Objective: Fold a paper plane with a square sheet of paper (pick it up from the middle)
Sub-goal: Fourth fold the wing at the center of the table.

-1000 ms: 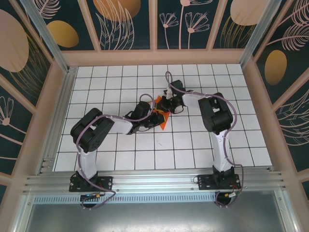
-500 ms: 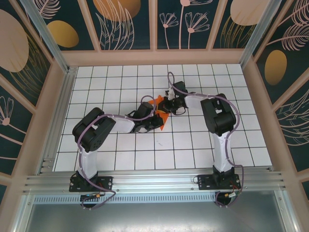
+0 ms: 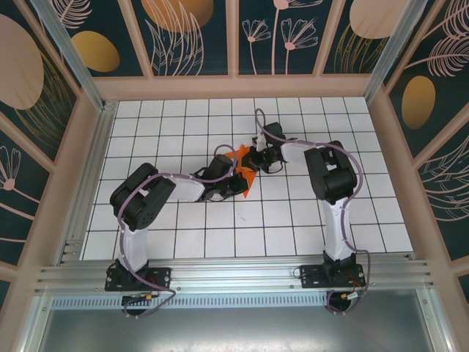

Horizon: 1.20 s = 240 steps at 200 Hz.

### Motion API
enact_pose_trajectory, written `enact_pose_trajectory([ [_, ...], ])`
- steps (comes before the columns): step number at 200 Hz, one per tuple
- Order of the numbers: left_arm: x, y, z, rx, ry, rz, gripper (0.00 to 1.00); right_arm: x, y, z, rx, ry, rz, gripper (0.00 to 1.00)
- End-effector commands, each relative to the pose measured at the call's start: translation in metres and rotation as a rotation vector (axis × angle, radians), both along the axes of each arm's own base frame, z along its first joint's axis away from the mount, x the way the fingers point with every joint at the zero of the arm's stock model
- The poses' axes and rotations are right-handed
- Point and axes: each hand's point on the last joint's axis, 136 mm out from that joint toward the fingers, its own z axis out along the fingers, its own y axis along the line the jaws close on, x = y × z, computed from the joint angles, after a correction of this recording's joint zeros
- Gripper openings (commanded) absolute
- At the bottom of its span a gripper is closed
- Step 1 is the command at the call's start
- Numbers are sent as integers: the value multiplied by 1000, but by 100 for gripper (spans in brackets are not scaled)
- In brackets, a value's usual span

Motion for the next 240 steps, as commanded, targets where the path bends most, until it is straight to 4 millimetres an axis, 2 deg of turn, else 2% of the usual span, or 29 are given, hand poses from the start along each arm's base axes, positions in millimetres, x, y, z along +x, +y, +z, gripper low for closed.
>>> enact_pose_trajectory([
  [1,-17,18,-36,118,85,-13,0,31,-8,-9,-40,-18,-52,5],
  [33,-21,20,-40,130,94,-24,0,52,-9,-15,-69,-28,-87,5],
  [122,-23,23,-40,134,92,-25,0,127,-32,-21,-131,-67,-267,5],
  [138,-23,22,-39,135,89,-29,0,144,-37,-11,-132,-94,-301,5],
  [150,-21,21,-35,133,79,-32,0,155,-37,8,-115,-129,-305,6],
  [166,-15,17,-24,121,52,-33,0,163,-32,43,-90,-188,-290,7],
  [177,-14,15,-16,112,34,-40,0,161,-30,68,-66,-222,-271,9],
  [180,-7,9,-4,93,9,-39,0,160,-30,74,-62,-227,-267,10],
  [198,6,-2,30,40,-62,-43,6,141,-31,103,-55,-264,-243,15],
  [209,13,-7,53,10,-111,-40,11,123,-35,111,-63,-274,-232,19],
  [221,19,-6,75,-9,-159,-25,20,99,-41,114,-79,-285,-226,29],
  [240,22,6,92,-5,-204,12,27,62,-49,111,-91,-300,-215,41],
])
